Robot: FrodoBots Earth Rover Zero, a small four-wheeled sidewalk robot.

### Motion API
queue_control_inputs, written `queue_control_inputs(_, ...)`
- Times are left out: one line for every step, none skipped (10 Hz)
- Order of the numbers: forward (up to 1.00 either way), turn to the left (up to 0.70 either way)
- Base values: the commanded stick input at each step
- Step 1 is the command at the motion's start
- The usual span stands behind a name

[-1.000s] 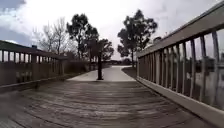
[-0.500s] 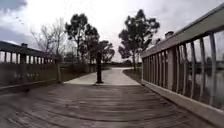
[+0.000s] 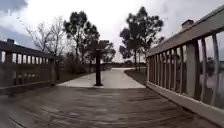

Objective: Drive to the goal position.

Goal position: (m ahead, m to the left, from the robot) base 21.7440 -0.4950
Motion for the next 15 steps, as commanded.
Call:
queue_control_inputs(0.85, 0.0)
queue_control_inputs(0.85, 0.0)
queue_control_inputs(0.85, 0.0)
queue_control_inputs(0.85, 0.0)
queue_control_inputs(0.85, 0.0)
queue_control_inputs(0.85, 0.0)
queue_control_inputs(0.85, 0.0)
queue_control_inputs(0.85, 0.0)
queue_control_inputs(0.85, 0.0)
queue_control_inputs(0.85, 0.0)
queue_control_inputs(0.85, 0.0)
queue_control_inputs(0.85, 0.0)
queue_control_inputs(0.85, 0.0)
queue_control_inputs(0.85, 0.0)
queue_control_inputs(0.85, 0.0)
